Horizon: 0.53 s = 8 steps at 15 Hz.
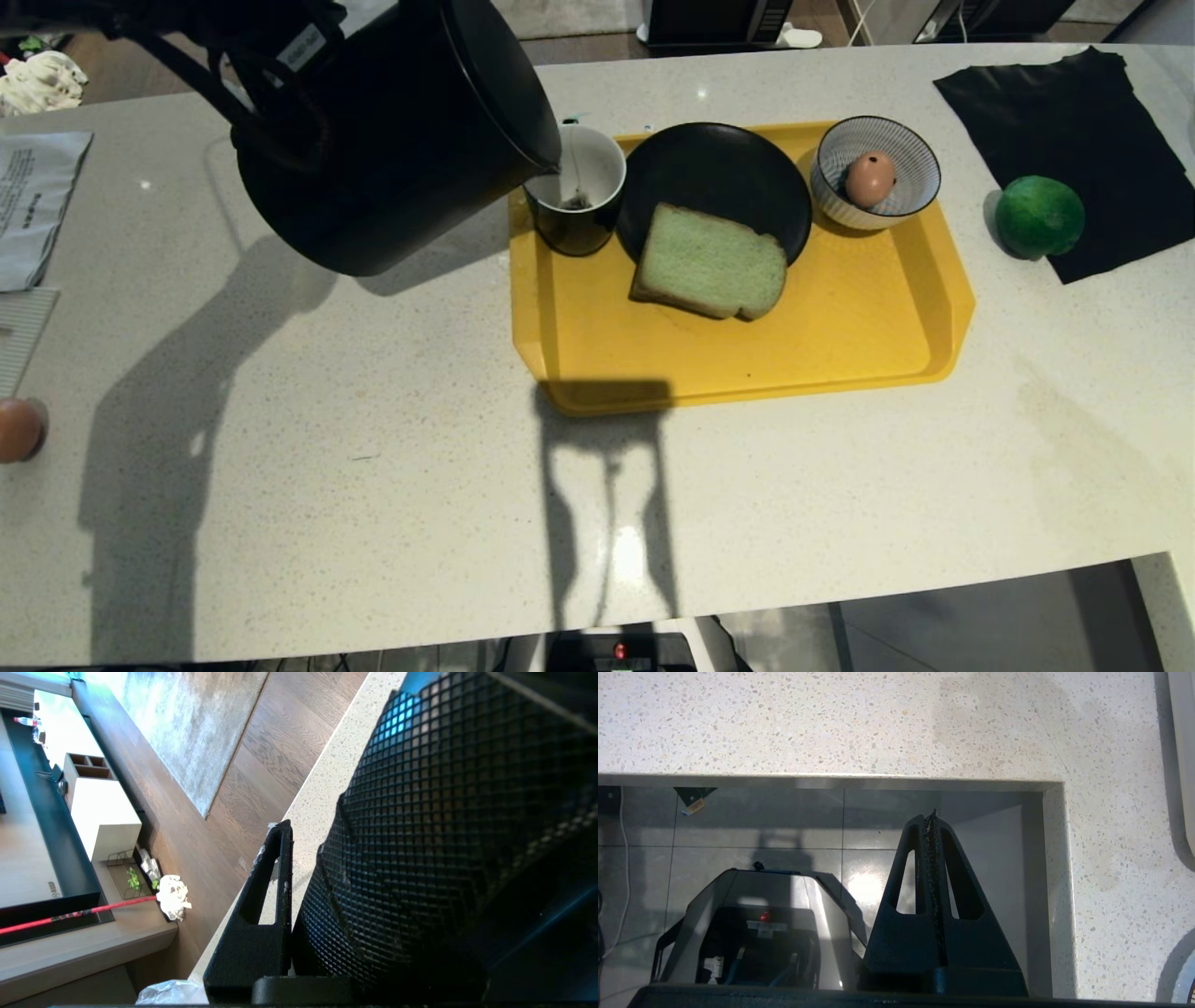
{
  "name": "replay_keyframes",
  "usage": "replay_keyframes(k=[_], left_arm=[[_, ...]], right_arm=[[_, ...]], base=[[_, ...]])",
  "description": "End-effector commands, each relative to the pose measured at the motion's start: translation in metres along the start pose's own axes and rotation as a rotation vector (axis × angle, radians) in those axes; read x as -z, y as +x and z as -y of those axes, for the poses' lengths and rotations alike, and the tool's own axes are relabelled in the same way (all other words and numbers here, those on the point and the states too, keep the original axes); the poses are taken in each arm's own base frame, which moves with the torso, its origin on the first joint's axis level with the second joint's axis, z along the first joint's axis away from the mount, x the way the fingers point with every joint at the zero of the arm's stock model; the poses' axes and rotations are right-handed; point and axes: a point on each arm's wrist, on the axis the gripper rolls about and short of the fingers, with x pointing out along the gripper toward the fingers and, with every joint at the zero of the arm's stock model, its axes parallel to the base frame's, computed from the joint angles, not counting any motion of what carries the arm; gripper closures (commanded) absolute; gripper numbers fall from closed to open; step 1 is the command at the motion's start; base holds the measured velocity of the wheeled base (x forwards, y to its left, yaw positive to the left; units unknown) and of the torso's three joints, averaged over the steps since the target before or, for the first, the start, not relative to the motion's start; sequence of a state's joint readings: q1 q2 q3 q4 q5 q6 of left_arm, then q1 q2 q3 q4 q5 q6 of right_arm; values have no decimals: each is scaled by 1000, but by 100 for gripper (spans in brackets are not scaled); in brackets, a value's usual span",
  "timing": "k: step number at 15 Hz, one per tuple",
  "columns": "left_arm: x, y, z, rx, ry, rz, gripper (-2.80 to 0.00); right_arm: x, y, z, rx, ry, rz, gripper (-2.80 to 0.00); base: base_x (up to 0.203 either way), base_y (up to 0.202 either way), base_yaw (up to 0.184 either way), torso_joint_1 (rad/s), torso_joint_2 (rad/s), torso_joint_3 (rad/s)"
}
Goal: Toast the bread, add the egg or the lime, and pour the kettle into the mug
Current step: Pour water into a cup
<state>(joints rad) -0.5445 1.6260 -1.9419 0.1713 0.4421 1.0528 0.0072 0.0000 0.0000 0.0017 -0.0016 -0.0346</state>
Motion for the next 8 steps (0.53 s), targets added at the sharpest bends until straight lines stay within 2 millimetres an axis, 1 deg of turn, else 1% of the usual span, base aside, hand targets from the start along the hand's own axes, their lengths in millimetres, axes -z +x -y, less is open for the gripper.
replay_keyframes(k=[1, 8], left_arm=[[0, 2, 2, 4, 9, -5, 0], [0, 2, 2, 1, 6, -5, 0]], right_arm=[[0, 0, 0, -1, -1, -3, 0], [0, 0, 0, -1, -1, -1, 0]], base=[[0, 0, 0, 0, 0, 0], [0, 0, 0, 0, 0, 0]])
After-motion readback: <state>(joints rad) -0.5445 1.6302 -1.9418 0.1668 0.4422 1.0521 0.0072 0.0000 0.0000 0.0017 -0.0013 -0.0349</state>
